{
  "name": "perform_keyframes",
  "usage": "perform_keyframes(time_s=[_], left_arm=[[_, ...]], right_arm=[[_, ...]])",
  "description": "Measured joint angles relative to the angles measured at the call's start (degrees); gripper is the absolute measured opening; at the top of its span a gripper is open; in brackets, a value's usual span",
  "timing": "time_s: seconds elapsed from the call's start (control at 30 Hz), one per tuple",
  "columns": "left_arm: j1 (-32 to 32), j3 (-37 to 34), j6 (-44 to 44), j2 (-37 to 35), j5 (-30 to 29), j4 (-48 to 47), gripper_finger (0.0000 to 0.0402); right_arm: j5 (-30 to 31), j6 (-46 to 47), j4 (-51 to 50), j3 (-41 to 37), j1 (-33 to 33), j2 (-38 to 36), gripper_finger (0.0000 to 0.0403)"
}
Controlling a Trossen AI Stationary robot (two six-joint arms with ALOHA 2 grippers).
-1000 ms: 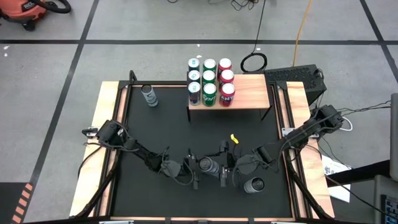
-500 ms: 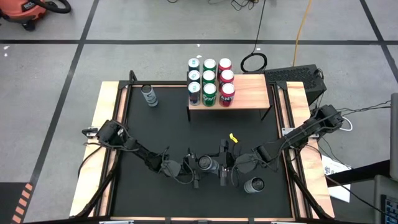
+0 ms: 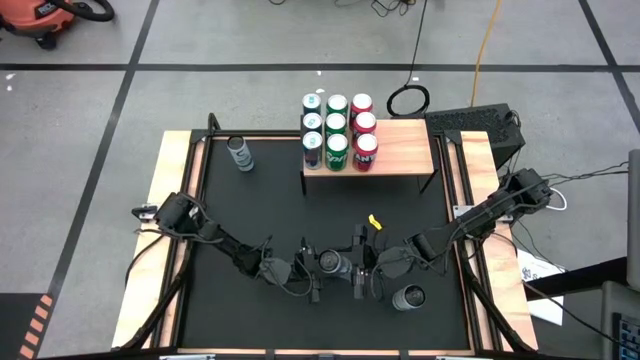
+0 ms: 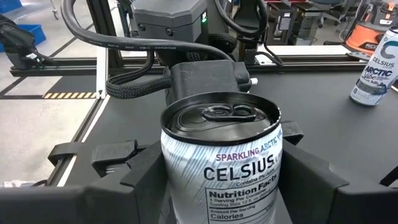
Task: Place canned beverage on shelf
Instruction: Put the bottom left white blue soda can on the shelf
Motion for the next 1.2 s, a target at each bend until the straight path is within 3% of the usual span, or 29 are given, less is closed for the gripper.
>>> perform_keyframes(time_s=[0.23,0.53,0.63,0.9,1.03,1.2], left_arm=[[-0.06,0.07,-1.47,-0.91,-1.54,-1.46,0.0256],[-0.51,0.17,-2.6,-8.89,-2.88,-15.46,0.0378],[-1.45,0.17,-4.38,-12.84,-5.18,-22.56,0.0395],[-7.48,-1.42,-5.53,-17.66,-22.67,-31.39,0.0367],[-7.25,-4.47,-11.39,-17.36,-21.78,-30.73,0.0365],[-4.55,-7.46,-17.23,-14.31,-20.93,-28.76,0.0365]], right_arm=[[0.2,-0.99,0.23,0.0,-0.08,0.0,0.0234],[1.41,-3.32,-3.58,-0.15,-1.49,-2.5,0.0235],[0.98,-3.48,-5.07,-0.65,-2.03,-5.25,0.0235],[0.7,-2.5,-6.45,-10.54,-4.12,-21.57,0.0237],[1.24,-2.55,-7.3,-15.5,-6.03,-32.27,0.0237],[9.34,-7.12,-15.24,-15.04,-8.5,-43.39,0.0237]])
